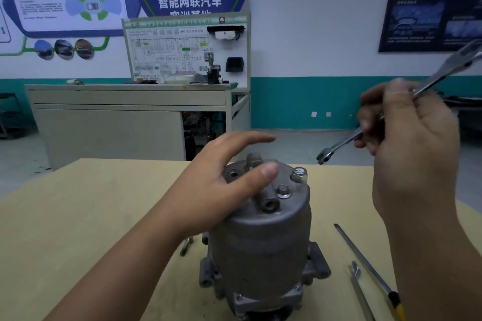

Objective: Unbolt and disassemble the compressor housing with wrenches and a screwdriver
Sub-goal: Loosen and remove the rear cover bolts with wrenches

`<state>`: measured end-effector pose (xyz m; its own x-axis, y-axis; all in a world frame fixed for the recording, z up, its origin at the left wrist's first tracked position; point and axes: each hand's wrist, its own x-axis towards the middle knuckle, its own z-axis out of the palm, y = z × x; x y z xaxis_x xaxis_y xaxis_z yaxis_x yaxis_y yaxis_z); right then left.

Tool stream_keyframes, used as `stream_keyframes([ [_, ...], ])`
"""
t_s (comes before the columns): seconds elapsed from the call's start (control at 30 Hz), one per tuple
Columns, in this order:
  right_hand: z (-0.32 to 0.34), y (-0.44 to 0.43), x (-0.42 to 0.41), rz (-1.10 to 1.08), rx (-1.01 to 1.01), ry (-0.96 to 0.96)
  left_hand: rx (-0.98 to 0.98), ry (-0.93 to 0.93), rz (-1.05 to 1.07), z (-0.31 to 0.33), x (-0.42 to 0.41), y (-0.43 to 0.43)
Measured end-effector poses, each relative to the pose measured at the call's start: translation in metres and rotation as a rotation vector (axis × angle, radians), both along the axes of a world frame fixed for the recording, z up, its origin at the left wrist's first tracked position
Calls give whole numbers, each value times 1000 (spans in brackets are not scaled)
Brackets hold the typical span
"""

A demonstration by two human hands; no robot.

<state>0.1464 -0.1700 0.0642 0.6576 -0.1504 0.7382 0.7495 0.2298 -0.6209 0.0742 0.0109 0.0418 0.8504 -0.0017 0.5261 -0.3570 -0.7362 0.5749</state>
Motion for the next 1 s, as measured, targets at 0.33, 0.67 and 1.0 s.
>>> stream_keyframes([
  [0.33,8,0,-15,261,-97,-68,-159,97,-152,0,18,-5],
  [0.67,5,2,-18,100,-215,-68,-163,71,-194,1,32,-2],
  [1.0,5,10,-27,145,-306,-104,-147,66,-89,-1,22,6],
])
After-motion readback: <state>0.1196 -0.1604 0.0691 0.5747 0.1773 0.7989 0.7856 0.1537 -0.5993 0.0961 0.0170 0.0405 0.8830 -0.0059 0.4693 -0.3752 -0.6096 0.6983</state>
